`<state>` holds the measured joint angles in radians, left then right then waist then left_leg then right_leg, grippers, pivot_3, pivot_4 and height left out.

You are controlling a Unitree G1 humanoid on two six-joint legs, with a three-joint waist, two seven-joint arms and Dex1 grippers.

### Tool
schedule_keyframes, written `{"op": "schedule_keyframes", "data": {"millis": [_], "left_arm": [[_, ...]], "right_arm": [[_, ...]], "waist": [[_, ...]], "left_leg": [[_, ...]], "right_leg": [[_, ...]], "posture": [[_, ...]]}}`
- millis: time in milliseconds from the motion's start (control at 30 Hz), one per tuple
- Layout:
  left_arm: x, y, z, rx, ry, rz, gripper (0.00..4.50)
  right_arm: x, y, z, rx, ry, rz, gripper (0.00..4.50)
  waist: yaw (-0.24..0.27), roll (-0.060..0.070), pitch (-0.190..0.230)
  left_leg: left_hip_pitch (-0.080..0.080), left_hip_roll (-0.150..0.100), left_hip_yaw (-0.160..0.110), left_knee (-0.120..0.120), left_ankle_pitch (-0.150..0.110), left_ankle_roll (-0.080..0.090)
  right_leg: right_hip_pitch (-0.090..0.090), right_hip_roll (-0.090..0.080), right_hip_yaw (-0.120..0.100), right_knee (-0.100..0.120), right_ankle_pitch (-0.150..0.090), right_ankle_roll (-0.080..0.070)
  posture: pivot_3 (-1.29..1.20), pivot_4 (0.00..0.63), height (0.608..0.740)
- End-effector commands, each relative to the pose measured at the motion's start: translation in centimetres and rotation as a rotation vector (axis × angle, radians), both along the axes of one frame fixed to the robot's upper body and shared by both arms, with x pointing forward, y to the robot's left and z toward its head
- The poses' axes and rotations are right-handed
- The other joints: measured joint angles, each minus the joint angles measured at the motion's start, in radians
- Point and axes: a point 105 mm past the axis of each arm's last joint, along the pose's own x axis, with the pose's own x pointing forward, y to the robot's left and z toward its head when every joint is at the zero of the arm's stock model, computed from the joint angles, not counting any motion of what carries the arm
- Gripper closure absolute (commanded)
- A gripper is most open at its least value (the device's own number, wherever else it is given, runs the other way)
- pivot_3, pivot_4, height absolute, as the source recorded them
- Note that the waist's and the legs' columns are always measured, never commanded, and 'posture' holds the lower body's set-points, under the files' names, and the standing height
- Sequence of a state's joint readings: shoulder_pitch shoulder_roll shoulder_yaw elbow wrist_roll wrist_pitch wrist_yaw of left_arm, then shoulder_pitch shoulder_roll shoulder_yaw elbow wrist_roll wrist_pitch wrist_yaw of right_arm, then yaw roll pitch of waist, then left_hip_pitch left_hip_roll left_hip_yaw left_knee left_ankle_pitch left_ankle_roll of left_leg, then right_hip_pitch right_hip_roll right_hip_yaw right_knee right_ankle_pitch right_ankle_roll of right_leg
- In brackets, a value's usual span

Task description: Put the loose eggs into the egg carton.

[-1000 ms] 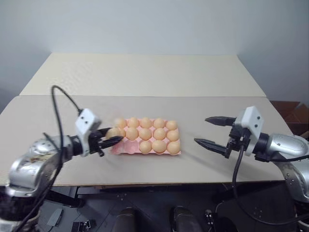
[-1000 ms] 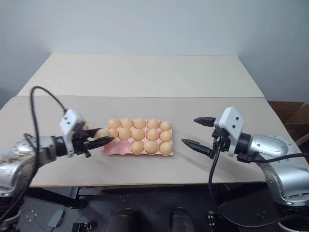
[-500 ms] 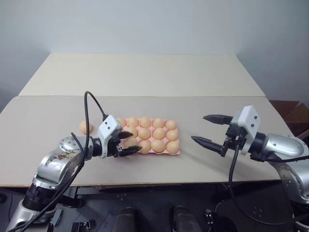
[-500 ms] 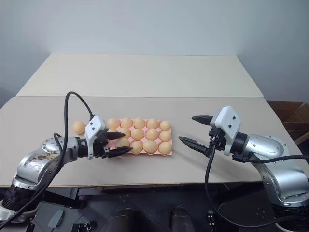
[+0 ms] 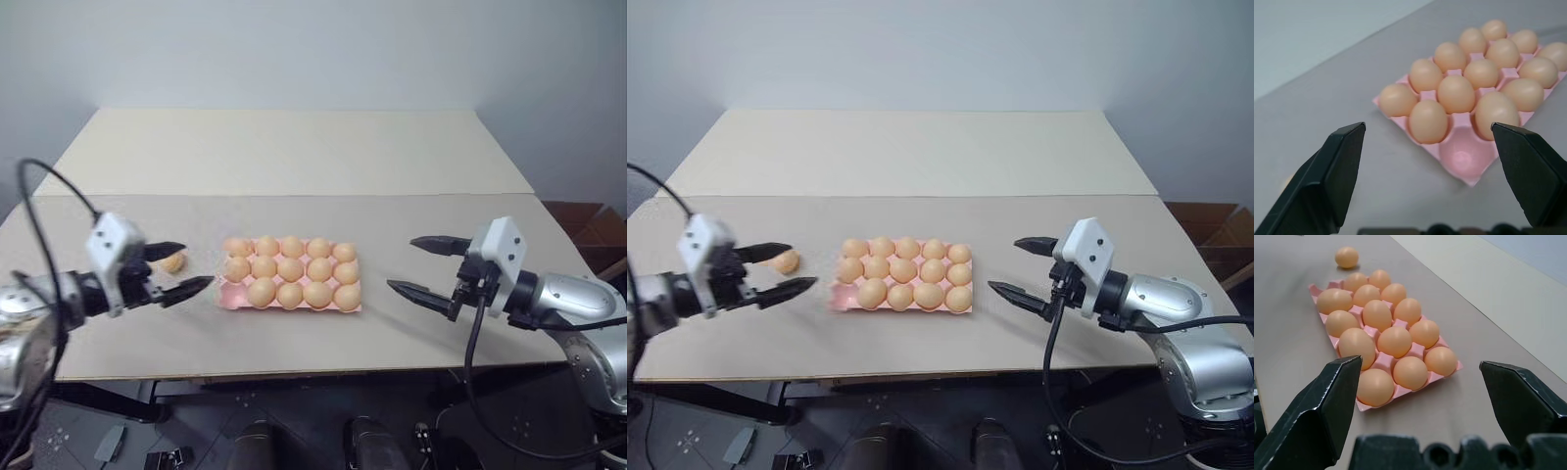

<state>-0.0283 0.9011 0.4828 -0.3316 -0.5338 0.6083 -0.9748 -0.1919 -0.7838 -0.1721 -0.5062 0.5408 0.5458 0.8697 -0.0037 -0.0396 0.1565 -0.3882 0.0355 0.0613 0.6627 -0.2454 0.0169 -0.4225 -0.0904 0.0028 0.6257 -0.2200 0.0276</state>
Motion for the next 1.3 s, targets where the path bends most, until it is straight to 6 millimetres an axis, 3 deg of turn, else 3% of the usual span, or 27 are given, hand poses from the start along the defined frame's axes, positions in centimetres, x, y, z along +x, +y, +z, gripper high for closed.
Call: {"op": "schedule_keyframes", "data": {"millis": [33, 133, 233, 567, 767, 900, 1300], "left_arm": [[-2.5, 2.6, 1.4, 0.031, -0.01, -0.001, 0.02], [-4.6, 4.3, 0.8, 0.049, 0.036, 0.011, 0.02], [-5.7, 4.8, 0.2, 0.052, 0.035, 0.025, 0.02], [-5.8, 3.4, -0.3, -0.034, 0.017, 0.034, 0.02], [-4.9, 3.2, -0.5, -0.048, 0.002, 0.067, 0.02], [-1.2, 3.5, -0.6, -0.158, 0.104, 0.278, 0.02], [7.4, 3.6, -2.8, -0.222, 0.128, 0.77, 0.02]], "right_arm": [[-0.4, -0.4, 1.0, -0.003, -0.03, 0.037, 0.0], [-0.6, -0.9, 0.7, -0.017, -0.01, 0.063, 0.0], [-0.8, -1.3, 0.5, -0.032, 0.001, 0.084, 0.0], [-0.4, -1.4, 0.9, -0.04, -0.008, 0.098, 0.0], [-0.2, -1.2, 0.9, -0.045, -0.013, 0.107, 0.0], [0.0, -1.2, 1.2, -0.047, -0.029, 0.097, 0.0], [0.0, -0.8, 1.5, -0.047, -0.05, 0.098, 0.0]], "waist": [[0.0, 0.0, 0.0], [0.0, 0.0, 0.0], [0.005, 0.0, 0.0], [0.013, 0.0, 0.0], [0.012, 0.0, 0.0], [0.021, -0.001, 0.0], [0.013, -0.002, -0.001]], "left_leg": [[0.0, 0.0, 0.0, 0.0, 0.0, 0.0], [0.0, 0.001, 0.001, 0.0, 0.0, 0.0], [0.0, 0.001, 0.002, 0.0, 0.0, 0.0], [0.0, 0.001, 0.002, 0.0, 0.0, 0.0], [0.0, 0.001, 0.002, 0.0, 0.0, 0.0], [0.0, 0.0, 0.0, 0.0, 0.0, 0.0], [0.0, -0.001, -0.002, 0.0, 0.0, -0.001]], "right_leg": [[0.0, 0.0, 0.0, 0.0, 0.0, 0.0], [-0.001, 0.0, -0.001, 0.0, -0.002, -0.003], [-0.001, -0.001, -0.001, 0.0, -0.004, -0.007], [0.0, 0.0, -0.001, 0.0, -0.002, -0.004], [0.0, 0.0, -0.001, 0.0, -0.003, -0.005], [0.001, 0.0, -0.002, 0.001, -0.001, -0.001], [0.002, 0.0, -0.001, 0.001, 0.002, 0.002]], "posture": [[0.0, 0.15, 0.74], [0.0, 0.15, 0.74], [0.0, 0.15, 0.74], [0.0, 0.15, 0.74], [0.0, 0.15, 0.74], [0.0, 0.15, 0.74], [0.0, 0.15, 0.74]]}}
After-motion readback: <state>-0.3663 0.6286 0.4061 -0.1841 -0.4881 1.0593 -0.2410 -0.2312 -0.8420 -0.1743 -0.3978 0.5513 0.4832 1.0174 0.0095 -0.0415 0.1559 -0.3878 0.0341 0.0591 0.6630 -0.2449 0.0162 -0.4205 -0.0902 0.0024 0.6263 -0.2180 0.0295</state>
